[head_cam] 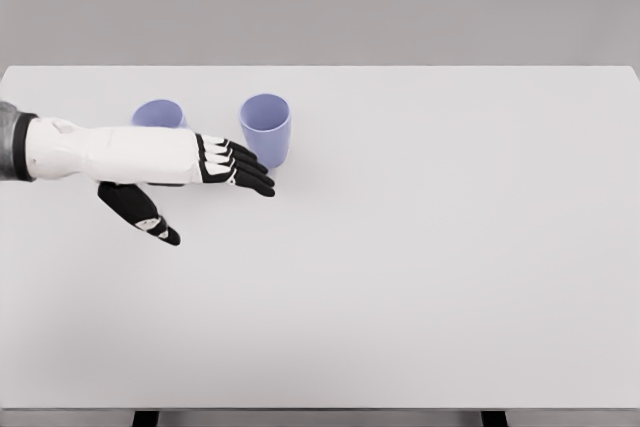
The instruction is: Place the right cup on the left cup with left arm
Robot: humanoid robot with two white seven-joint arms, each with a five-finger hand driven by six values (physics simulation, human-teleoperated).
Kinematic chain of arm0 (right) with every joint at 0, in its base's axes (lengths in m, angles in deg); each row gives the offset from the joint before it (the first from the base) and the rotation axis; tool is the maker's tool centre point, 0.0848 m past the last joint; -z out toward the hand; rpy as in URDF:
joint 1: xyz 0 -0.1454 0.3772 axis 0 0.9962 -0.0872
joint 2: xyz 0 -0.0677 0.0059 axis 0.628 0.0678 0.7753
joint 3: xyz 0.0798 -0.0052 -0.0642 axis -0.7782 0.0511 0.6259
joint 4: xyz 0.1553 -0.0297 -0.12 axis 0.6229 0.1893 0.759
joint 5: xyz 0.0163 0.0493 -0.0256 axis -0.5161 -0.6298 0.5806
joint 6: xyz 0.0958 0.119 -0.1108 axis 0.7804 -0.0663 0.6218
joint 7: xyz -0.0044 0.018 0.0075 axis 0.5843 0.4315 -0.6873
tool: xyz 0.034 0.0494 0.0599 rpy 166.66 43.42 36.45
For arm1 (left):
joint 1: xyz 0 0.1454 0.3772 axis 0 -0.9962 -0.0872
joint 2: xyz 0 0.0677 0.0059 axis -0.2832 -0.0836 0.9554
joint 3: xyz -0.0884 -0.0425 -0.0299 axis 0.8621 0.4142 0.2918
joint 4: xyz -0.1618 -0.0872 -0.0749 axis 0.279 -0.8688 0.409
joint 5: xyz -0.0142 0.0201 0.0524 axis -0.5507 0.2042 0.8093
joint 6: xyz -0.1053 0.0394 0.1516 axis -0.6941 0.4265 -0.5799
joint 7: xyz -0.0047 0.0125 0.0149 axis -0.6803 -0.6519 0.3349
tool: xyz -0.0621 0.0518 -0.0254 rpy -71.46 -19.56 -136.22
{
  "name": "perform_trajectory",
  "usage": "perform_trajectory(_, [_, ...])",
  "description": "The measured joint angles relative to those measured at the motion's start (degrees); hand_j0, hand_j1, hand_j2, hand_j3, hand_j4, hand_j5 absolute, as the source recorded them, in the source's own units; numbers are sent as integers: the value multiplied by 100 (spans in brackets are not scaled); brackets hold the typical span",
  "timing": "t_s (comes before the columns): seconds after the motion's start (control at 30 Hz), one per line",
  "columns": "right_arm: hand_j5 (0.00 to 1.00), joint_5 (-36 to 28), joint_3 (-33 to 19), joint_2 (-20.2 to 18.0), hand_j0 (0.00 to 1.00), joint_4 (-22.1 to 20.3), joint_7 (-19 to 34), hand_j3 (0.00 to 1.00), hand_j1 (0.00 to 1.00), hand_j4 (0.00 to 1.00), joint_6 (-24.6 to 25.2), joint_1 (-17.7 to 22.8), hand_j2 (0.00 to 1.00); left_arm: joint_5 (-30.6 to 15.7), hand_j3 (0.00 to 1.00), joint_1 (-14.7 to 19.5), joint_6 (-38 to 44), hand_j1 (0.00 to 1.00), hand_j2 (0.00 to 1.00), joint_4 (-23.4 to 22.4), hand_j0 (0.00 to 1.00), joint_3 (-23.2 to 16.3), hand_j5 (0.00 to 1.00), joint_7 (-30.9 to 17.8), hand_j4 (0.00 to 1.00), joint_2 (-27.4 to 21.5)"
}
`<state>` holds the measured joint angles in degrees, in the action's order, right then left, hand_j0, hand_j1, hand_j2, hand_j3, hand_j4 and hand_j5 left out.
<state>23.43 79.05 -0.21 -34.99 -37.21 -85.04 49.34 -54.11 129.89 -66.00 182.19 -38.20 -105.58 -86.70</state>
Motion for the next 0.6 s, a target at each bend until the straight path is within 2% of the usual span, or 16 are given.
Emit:
perform_trajectory(0.1, [100, -3, -10, 0, 100, 9, -3, 100, 100, 100, 2, 97, 100, -14, 100, 797, 7, 100, 100, -60, 100, -51, 100, 1, 100, 47])
perform_trajectory(0.17, [100, -4, -8, 0, 100, 10, -3, 100, 100, 100, 3, 97, 100, -8, 100, 958, 5, 100, 100, -196, 100, -69, 100, 1, 100, 194])
perform_trajectory(0.27, [100, -5, -12, 0, 100, 10, -3, 100, 100, 100, 3, 97, 100, 69, 100, 1028, 3, 100, 100, -614, 100, -125, 100, 0, 100, 718])
perform_trajectory(0.4, [100, -5, -8, 0, 100, 10, -5, 100, 100, 100, 4, 97, 100, 718, 100, 1133, 2, 100, 100, -1406, 100, -142, 100, 0, 100, 1450])
perform_trajectory(0.47, [100, -5, -7, 0, 100, 10, -6, 100, 100, 100, 4, 97, 100, 982, 100, 1125, 1, 100, 100, -1907, 100, -139, 100, 0, 100, 1808])
perform_trajectory(0.6, [100, -5, -8, 0, 100, 10, -6, 100, 100, 100, 4, 97, 100, 1198, 100, 1063, 0, 100, 100, -2886, 100, -153, 100, 0, 100, 2325])
